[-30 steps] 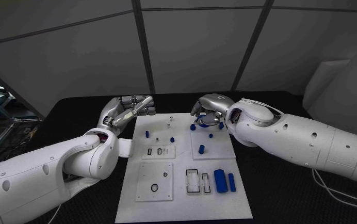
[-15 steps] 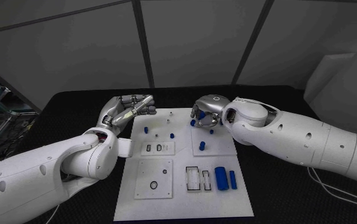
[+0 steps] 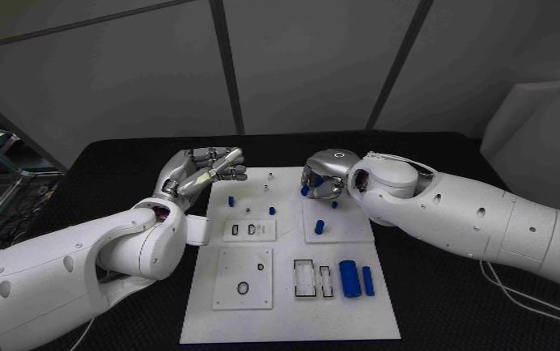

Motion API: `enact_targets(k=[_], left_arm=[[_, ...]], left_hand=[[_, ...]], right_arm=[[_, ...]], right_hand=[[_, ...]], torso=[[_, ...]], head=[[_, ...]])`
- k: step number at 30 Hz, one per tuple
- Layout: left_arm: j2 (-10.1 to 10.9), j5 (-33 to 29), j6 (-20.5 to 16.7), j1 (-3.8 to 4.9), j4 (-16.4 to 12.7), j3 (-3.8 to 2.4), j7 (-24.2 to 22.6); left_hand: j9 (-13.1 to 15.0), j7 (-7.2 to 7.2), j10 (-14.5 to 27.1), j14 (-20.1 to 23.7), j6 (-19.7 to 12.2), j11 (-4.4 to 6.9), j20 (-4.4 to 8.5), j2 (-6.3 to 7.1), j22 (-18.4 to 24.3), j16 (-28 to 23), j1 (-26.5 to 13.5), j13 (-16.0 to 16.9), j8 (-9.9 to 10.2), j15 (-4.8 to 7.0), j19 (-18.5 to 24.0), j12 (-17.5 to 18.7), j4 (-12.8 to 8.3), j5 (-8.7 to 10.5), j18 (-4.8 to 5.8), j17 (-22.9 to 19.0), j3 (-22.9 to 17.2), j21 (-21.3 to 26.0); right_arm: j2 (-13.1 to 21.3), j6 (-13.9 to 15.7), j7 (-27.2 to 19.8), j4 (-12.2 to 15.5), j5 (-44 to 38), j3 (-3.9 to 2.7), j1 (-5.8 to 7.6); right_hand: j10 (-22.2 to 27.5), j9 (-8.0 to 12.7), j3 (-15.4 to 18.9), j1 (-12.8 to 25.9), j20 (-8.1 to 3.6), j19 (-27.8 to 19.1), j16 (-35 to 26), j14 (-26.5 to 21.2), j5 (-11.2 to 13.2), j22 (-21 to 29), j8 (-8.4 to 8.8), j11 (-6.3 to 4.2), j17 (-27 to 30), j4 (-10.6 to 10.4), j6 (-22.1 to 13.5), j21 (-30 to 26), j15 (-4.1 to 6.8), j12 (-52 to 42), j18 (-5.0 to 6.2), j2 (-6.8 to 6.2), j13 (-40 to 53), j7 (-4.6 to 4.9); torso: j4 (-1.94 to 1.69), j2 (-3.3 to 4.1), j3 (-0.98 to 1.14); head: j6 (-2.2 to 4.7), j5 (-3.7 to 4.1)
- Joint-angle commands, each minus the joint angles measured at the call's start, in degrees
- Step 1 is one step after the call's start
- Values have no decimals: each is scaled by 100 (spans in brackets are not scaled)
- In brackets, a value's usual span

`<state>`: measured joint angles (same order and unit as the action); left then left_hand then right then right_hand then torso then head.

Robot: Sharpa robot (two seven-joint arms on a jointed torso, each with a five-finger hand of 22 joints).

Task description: Assemble the parts on the task board

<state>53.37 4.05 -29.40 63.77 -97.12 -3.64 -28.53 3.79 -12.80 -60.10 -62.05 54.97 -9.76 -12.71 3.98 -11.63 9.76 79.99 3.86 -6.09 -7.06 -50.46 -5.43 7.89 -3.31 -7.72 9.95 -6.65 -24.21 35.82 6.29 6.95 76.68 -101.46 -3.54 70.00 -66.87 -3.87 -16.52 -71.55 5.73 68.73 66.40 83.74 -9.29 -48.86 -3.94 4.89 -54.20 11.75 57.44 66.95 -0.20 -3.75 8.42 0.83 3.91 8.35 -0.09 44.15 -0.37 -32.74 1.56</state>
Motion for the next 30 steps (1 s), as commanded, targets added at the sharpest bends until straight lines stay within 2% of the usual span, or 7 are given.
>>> enact_targets(k=[1,5,13,19,23,26,30], left_arm=[[3,20,88,8,-17,-8,-1],[2,17,96,8,-16,-8,2],[-8,15,118,9,-11,-8,20],[12,15,124,9,3,-9,45],[24,15,135,9,14,-9,60],[32,15,142,9,24,-9,67],[39,15,149,10,29,-9,75]], left_hand=[[-8,-28,29,48,-16,-20,-45,-3,-8,-29,-44,-6,37,-12,21,40,-36,15,-255,9,16,-36],[-8,-32,35,55,-20,-23,-48,-7,-8,-39,-45,-5,44,-16,28,47,-41,15,-254,11,17,-35],[-8,-36,41,61,-24,-27,-50,-13,-7,-47,-46,-5,50,-20,34,53,-45,15,-254,12,18,-34],[-8,-44,51,65,-33,-32,-53,-23,-7,-59,-40,-4,61,-23,43,63,-57,15,-254,16,15,-34],[-8,-48,58,66,-40,-36,-55,-26,-8,-64,-35,-4,68,-25,47,69,-66,14,-254,19,14,-35],[-8,-48,59,66,-40,-36,-55,-27,-8,-64,-34,-4,69,-26,47,70,-67,14,-254,19,14,-35],[-8,-50,62,66,-43,-37,-56,-29,-8,-67,-30,-4,72,-26,49,73,-73,14,-254,21,13,-35]], right_arm=[[-19,-55,-76,-5,-55,-4,16],[-40,-52,-84,-22,-53,-4,16],[-81,34,-111,-44,-33,-4,16],[-2,487,-151,57,33,-4,16],[65,788,-138,175,107,-6,15],[83,997,-86,240,144,-7,20],[21,1150,10,206,171,-8,62]], right_hand=[[-75,-10,-85,2,-1,26,79,222,41,-57,-1,-4,-78,-27,67,66,-5,-6,-106,8,11,6],[-145,-17,-181,-11,-8,68,217,235,84,-173,-17,-19,-233,-66,134,155,8,-12,-122,35,16,-3],[-334,-47,-390,-41,-22,168,488,255,229,-447,-90,-56,-529,-160,387,359,35,-32,-160,61,32,-27],[-580,-114,-531,-124,-54,314,687,269,267,-762,-198,-146,-757,-215,668,568,118,-77,-210,116,80,-108],[-630,-131,-555,-119,-61,356,743,268,280,-856,-205,-159,-815,-250,713,633,136,-69,-225,99,92,-115],[-656,-144,-557,-76,-66,357,782,261,419,-886,-197,-170,-844,-319,733,662,141,-45,-229,64,100,-127],[-659,-151,-561,-48,-68,362,806,255,485,-916,-187,-166,-862,-372,740,683,142,-24,-233,46,102,-130]], torso=[[-3,14,6],[3,22,8],[-10,39,5],[-2,35,10],[-4,35,9],[-12,36,2],[-25,44,-2]], head=[[-5,-7],[-21,-21],[-50,-26],[-49,-44],[-25,-47],[3,-46],[29,-47]])
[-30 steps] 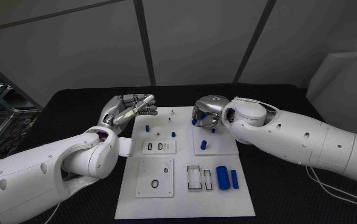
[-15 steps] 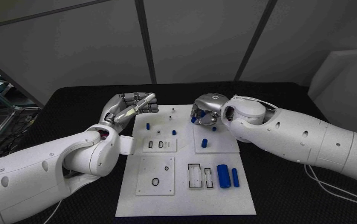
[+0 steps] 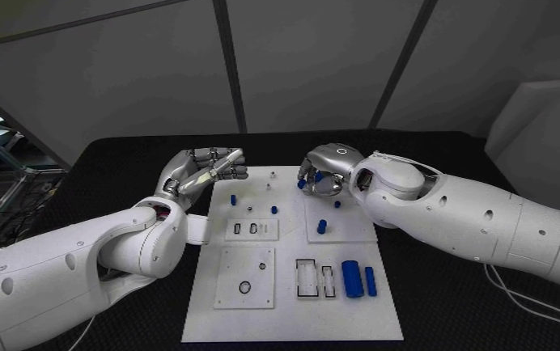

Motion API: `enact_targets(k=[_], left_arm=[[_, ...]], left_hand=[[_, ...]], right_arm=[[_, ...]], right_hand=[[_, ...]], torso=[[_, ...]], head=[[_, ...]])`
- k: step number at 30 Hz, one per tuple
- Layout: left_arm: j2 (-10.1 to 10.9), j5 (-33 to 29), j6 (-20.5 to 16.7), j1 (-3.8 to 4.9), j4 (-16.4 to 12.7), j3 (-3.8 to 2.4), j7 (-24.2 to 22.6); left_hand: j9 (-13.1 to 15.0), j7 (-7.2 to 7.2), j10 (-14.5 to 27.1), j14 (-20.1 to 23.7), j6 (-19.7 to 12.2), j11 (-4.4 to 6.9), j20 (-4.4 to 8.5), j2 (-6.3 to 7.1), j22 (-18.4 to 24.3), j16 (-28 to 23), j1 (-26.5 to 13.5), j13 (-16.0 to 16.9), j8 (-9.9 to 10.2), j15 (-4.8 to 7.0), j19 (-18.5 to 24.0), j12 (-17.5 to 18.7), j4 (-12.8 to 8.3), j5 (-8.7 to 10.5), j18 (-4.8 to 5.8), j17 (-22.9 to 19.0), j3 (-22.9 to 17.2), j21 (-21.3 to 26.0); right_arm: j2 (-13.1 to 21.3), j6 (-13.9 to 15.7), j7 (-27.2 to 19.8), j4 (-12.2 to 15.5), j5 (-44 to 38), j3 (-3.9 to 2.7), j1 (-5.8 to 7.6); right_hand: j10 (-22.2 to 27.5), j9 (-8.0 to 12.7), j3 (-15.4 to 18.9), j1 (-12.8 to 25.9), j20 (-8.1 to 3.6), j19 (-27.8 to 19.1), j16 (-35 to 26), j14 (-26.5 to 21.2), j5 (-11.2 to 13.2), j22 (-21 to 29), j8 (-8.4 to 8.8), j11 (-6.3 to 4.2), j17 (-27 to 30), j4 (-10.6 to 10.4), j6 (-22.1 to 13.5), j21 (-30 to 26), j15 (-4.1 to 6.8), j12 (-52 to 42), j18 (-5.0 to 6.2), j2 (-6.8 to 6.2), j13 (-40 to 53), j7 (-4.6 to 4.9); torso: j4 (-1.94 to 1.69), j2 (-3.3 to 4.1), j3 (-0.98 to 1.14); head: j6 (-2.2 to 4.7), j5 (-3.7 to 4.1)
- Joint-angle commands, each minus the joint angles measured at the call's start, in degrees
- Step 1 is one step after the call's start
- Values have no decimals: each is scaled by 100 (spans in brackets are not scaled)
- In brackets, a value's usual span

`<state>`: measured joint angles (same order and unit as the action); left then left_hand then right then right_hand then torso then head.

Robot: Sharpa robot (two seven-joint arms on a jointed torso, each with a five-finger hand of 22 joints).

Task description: Assemble the parts on the task board

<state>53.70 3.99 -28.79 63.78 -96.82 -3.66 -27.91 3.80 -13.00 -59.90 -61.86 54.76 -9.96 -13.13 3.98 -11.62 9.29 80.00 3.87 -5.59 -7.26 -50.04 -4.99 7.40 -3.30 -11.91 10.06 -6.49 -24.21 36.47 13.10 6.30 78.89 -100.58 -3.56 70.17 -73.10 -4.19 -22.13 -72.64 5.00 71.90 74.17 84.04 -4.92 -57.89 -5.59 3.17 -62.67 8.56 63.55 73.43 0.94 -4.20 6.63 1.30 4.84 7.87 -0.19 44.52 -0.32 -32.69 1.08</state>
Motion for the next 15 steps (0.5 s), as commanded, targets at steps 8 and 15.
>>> enact_targets(k=[8,15], left_arm=[[13,20,98,11,-11,-7,29],[17,20,100,15,-29,-7,30]], left_hand=[[-8,-33,52,47,-30,-21,-17,-38,-10,-29,-19,-5,32,-10,13,38,-42,14,164,14,-8,-37],[-8,-34,59,49,-34,-24,-18,-41,-10,-34,-17,-5,37,-11,16,43,-48,14,165,16,-9,-37]], right_arm=[[-356,596,172,-369,131,-6,117],[-774,638,170,-852,185,-5,139]], right_hand=[[-40,-124,-2,91,7,85,91,232,103,-106,-4,9,-97,-109,127,88,25,35,-70,-26,10,-78],[-15,-123,-20,101,11,93,124,235,105,-137,22,20,-128,-153,104,110,18,53,-75,-36,6,-65]], torso=[[-21,27,-6],[-19,39,-6]], head=[[69,-8],[57,-21]])
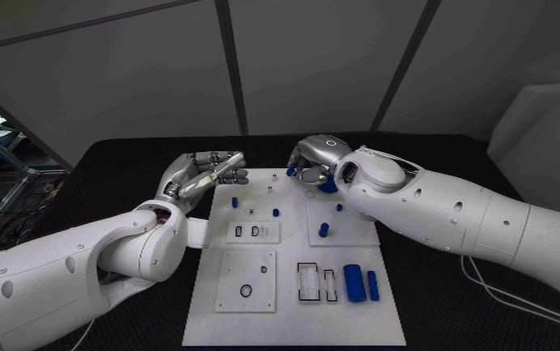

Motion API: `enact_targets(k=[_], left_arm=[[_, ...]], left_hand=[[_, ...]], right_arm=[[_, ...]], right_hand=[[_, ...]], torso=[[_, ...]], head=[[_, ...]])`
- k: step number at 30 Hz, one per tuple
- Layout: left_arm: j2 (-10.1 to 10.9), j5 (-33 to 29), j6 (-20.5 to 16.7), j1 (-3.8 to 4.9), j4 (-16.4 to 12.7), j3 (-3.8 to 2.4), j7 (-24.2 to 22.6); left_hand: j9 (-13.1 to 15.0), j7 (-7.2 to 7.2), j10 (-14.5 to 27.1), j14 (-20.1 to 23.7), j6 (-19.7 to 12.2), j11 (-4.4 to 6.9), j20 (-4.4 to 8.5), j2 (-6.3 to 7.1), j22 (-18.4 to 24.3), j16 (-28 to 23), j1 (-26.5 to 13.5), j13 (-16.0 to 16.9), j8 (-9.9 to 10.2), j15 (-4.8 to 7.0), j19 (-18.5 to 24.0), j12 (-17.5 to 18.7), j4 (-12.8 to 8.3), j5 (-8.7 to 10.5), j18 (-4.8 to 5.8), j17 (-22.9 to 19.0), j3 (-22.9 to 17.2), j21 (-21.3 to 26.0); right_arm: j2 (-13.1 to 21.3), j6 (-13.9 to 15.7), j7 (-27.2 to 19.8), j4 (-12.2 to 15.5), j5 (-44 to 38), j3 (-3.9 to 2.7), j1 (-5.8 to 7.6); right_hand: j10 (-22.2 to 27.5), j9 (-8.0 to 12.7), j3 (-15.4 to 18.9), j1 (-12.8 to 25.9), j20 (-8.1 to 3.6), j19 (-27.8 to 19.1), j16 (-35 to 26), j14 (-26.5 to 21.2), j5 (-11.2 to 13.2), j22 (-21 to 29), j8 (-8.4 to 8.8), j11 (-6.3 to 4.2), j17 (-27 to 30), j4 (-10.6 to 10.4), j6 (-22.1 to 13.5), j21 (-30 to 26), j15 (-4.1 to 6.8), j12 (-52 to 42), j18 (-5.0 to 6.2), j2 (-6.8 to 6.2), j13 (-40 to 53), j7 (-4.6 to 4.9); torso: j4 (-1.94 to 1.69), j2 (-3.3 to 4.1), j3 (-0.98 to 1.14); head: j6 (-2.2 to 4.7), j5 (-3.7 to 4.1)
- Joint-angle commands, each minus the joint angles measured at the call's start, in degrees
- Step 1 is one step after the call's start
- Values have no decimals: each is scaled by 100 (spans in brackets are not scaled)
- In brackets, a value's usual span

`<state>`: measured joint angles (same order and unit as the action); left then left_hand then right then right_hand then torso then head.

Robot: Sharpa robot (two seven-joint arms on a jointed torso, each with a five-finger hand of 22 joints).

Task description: Assemble the parts on the task board

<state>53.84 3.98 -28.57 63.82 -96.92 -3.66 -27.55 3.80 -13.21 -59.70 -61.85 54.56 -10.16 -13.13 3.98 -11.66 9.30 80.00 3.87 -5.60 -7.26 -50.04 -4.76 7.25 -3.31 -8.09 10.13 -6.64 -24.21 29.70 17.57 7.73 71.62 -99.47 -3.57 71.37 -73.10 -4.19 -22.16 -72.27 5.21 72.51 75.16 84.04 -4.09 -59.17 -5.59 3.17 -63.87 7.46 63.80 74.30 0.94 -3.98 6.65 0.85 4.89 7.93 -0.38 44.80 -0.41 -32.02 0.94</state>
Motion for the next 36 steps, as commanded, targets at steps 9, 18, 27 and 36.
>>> enact_targets(k=[9,18,27,36], left_arm=[[-20,21,75,26,-11,-7,-6],[-31,21,73,48,-6,-8,-3],[-42,21,76,75,-7,-9,-1],[-41,21,78,98,-1,-9,-2]], left_hand=[[-8,-13,39,49,-13,-4,-18,-41,-5,-35,-17,-5,37,-11,16,21,-33,15,-217,9,7,-37],[-8,-15,44,51,-16,-5,-19,-44,-5,-40,-17,-6,41,-13,19,25,-37,15,-217,10,7,-38],[-8,-15,44,51,-16,-5,-19,-44,-5,-40,-17,-6,41,-13,19,25,-37,15,-217,10,7,-38],[-8,-15,44,51,-16,-5,-19,-44,-5,-40,-17,-6,41,-13,19,25,-37,15,-217,10,7,-38]], right_arm=[[-474,63,-114,-580,153,-2,26],[-645,-105,-186,-720,188,2,27],[-766,-210,-180,-827,226,5,27],[-819,-379,-139,-874,226,9,27]], right_hand=[[-2,-124,-40,48,-6,30,44,233,-7,-18,36,24,-24,-57,71,32,14,34,-78,2,0,-66],[5,-126,-47,53,-2,34,61,233,-37,-37,46,30,-41,-76,68,45,10,35,-81,-14,0,-61],[12,-127,-51,57,0,33,73,234,-49,-40,52,33,-55,-88,63,48,7,36,-81,-20,0,-57],[20,-127,-53,64,2,33,79,232,-56,-47,60,37,-56,-102,58,53,4,37,-82,-28,-1,-51]], torso=[[-18,33,-7],[-15,35,-5],[-18,39,-5],[-16,44,1]], head=[[-12,-21],[-44,-58],[-52,-58],[-63,-66]])
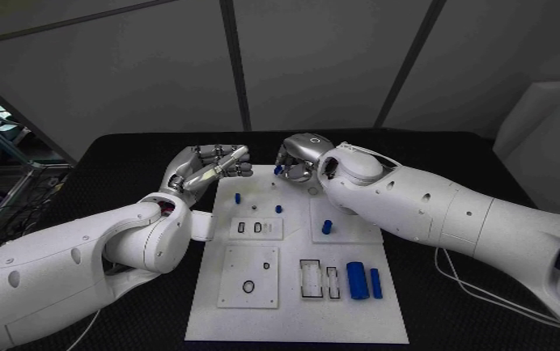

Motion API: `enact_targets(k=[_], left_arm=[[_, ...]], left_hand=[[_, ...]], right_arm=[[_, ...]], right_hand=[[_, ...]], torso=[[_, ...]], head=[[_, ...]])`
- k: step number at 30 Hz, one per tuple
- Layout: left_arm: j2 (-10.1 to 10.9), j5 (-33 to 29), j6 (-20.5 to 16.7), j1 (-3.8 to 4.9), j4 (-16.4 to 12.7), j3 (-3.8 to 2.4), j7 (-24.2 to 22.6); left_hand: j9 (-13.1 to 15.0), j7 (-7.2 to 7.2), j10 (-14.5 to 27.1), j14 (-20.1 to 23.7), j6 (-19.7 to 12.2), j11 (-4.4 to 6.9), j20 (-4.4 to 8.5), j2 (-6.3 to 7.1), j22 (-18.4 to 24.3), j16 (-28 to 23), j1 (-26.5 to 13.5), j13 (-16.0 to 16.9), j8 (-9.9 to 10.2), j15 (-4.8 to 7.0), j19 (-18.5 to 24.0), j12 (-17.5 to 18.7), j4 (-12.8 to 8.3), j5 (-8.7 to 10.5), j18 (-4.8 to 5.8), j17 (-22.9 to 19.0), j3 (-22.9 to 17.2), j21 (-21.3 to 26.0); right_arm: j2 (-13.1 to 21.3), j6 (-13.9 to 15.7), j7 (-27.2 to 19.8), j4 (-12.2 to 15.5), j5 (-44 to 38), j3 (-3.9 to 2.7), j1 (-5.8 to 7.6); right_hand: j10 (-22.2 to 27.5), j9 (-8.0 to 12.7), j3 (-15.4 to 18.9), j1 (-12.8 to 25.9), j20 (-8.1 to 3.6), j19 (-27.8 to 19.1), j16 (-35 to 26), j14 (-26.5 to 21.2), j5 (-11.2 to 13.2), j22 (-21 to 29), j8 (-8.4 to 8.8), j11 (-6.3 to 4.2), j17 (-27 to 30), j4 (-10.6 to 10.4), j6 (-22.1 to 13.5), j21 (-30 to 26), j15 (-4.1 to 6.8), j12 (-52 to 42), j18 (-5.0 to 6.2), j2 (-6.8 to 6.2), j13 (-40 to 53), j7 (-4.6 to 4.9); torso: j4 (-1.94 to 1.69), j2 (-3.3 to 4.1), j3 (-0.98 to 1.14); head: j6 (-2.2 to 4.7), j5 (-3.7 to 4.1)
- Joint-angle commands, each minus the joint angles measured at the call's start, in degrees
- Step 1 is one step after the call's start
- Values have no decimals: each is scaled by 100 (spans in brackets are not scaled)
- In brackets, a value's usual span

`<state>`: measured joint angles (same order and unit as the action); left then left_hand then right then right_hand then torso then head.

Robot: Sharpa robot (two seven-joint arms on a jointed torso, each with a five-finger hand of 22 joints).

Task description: Assemble the parts on the task board

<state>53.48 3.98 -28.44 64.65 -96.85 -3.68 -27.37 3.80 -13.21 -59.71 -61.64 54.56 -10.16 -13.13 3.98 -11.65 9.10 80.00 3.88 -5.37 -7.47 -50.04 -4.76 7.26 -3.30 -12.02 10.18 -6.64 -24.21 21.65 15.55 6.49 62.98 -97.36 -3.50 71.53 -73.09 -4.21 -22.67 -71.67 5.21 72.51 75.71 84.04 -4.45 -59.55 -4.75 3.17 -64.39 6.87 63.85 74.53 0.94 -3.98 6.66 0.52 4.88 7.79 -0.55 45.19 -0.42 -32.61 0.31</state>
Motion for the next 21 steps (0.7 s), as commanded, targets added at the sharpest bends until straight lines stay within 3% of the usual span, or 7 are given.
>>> enact_targets(k=[1,9,12,16,18,21], left_arm=[[-5,21,67,16,-8,-7,-20],[-1,21,78,31,-9,-7,-22],[1,21,86,35,-8,-7,-18],[8,21,95,40,-6,-7,-13],[14,21,95,41,-6,-7,-12],[24,21,97,43,-1,-7,-12]], left_hand=[[-8,-15,44,30,-16,-6,-20,-44,-7,-20,-17,-6,18,9,20,25,-37,15,176,6,7,-38],[-7,-17,50,32,-19,-8,-22,-50,-8,-28,-19,-6,24,7,25,31,-43,15,176,9,7,-39],[-7,-17,50,32,-19,-8,-22,-50,-8,-28,-19,-6,24,7,25,31,-43,15,176,9,7,-39],[-7,-17,50,32,-19,-8,-22,-50,-8,-28,-19,-6,24,7,25,31,-43,15,176,9,7,-39],[-7,-17,50,32,-19,-8,-22,-50,-8,-28,-19,-6,24,7,25,31,-43,15,176,9,7,-39],[-7,-17,50,32,-19,-8,-22,-50,-8,-28,-19,-6,24,7,25,31,-43,15,176,9,7,-39]], right_arm=[[-20,-192,-10,-17,12,2,11],[-65,-236,43,-105,-13,9,11],[-80,-190,51,-145,-16,13,12],[-69,-22,18,-121,-18,18,13],[-36,62,7,-61,-17,20,13],[75,221,1,106,-14,21,12]], right_hand=[[19,-125,-2,4,2,33,24,232,-20,-10,-24,37,-4,-43,52,30,4,37,-83,5,0,-38],[195,-97,-12,46,29,7,44,219,-24,-10,80,90,-2,-116,-95,37,-45,58,-83,-86,-30,25],[879,44,42,143,136,-257,-140,124,37,357,111,311,332,-211,-812,-162,-200,42,-26,-298,-127,193],[1445,65,291,92,204,-545,-296,58,-3,760,140,351,620,-272,-1796,-404,-278,9,67,-482,-118,157],[1517,59,384,60,217,-561,-310,54,-30,786,136,362,654,-289,-1915,-424,-289,-22,73,-502,-111,149],[1510,33,441,22,220,-543,-313,55,-54,766,105,357,668,-305,-1757,-415,-286,-72,70,-489,-102,182]], torso=[[0,5,1],[3,10,2],[7,10,4],[6,8,12],[8,11,13],[5,8,16]], head=[[-4,-3],[-4,-9],[-1,-14],[3,-9],[7,-10],[15,-5]])
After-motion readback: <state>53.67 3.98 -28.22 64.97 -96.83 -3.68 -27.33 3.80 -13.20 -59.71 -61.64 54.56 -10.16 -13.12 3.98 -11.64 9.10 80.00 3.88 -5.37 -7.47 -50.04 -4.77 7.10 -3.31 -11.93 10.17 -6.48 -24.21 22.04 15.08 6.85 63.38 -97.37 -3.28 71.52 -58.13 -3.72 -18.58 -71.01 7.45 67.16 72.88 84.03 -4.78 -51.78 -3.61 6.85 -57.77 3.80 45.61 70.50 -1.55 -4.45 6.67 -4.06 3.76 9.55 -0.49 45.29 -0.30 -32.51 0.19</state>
